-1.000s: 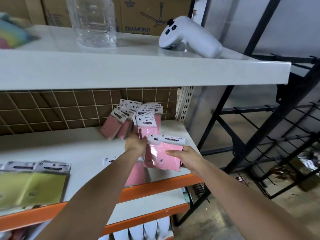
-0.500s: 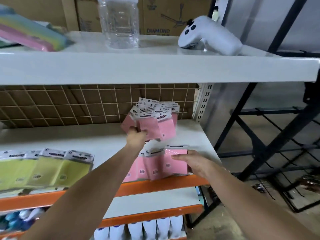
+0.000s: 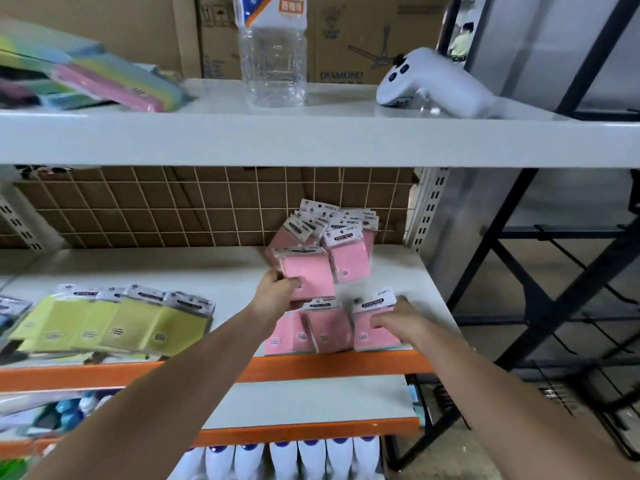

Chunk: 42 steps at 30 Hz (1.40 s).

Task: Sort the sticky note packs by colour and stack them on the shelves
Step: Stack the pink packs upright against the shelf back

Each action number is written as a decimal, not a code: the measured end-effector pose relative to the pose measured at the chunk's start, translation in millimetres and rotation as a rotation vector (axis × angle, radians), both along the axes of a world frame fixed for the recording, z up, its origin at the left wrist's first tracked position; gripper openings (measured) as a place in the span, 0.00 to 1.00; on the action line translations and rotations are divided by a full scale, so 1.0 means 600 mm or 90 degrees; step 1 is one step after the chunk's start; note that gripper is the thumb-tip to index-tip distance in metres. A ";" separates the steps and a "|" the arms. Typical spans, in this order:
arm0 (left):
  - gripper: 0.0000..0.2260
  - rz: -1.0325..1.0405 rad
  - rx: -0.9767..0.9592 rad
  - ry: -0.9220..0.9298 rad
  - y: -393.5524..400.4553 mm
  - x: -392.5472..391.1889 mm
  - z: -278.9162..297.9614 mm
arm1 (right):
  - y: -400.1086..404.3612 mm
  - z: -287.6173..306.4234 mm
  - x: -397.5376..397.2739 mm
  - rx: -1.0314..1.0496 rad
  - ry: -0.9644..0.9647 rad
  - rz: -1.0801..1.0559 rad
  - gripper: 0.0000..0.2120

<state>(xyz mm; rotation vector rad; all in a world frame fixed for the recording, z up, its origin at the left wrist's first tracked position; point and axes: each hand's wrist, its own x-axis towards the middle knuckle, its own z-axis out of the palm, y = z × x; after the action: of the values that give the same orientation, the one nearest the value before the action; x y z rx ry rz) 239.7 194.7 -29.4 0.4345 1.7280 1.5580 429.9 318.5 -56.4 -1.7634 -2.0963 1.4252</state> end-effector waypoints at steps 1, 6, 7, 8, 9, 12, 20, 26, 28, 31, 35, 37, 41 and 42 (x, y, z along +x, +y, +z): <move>0.08 0.002 -0.011 0.004 -0.003 0.002 -0.001 | 0.000 0.000 0.001 0.025 -0.033 0.012 0.22; 0.07 -0.015 -0.040 -0.008 -0.020 0.021 -0.006 | -0.011 0.009 -0.003 0.207 -0.159 0.098 0.27; 0.08 -0.024 -0.051 -0.009 -0.023 0.025 -0.008 | -0.017 0.014 -0.007 0.235 -0.106 0.075 0.24; 0.09 -0.035 -0.063 -0.003 -0.026 0.029 -0.009 | -0.024 0.019 -0.013 0.255 -0.035 0.050 0.20; 0.10 -0.046 -0.073 0.002 -0.027 0.032 -0.013 | -0.032 0.025 -0.021 0.255 0.037 0.030 0.17; 0.14 -0.068 -0.082 -0.006 -0.032 0.047 -0.015 | -0.059 0.041 -0.046 0.149 0.158 0.033 0.15; 0.10 0.011 -0.122 -0.018 -0.040 0.046 -0.038 | -0.068 0.033 -0.049 -0.044 0.266 0.017 0.01; 0.05 -0.007 -0.211 0.050 -0.054 0.010 -0.045 | -0.036 0.020 -0.040 0.061 0.107 0.013 0.09; 0.07 -0.042 -0.259 0.114 -0.057 0.000 -0.046 | -0.034 0.023 -0.037 0.117 0.011 0.055 0.15; 0.11 -0.099 -0.373 0.254 -0.055 -0.014 -0.047 | -0.034 0.023 -0.037 0.162 -0.064 0.098 0.17; 0.19 -0.126 -0.457 0.314 -0.054 -0.025 -0.046 | -0.028 0.021 -0.044 0.205 -0.134 0.174 0.23; 0.24 -0.133 -0.456 0.304 -0.052 -0.031 -0.041 | -0.023 0.026 -0.049 0.199 -0.142 0.195 0.23; 0.29 -0.133 -0.441 0.299 -0.033 -0.057 -0.035 | -0.006 0.031 -0.062 0.202 -0.145 0.237 0.16; 0.30 -0.130 -0.434 0.300 -0.026 -0.063 -0.033 | -0.001 0.032 -0.067 0.212 -0.133 0.229 0.14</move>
<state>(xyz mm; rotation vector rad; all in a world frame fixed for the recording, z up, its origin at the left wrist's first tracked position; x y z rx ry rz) 202.2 179.0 -49.3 0.6244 2.3464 0.6751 389.8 318.0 -37.0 -1.5181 -2.6789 0.8958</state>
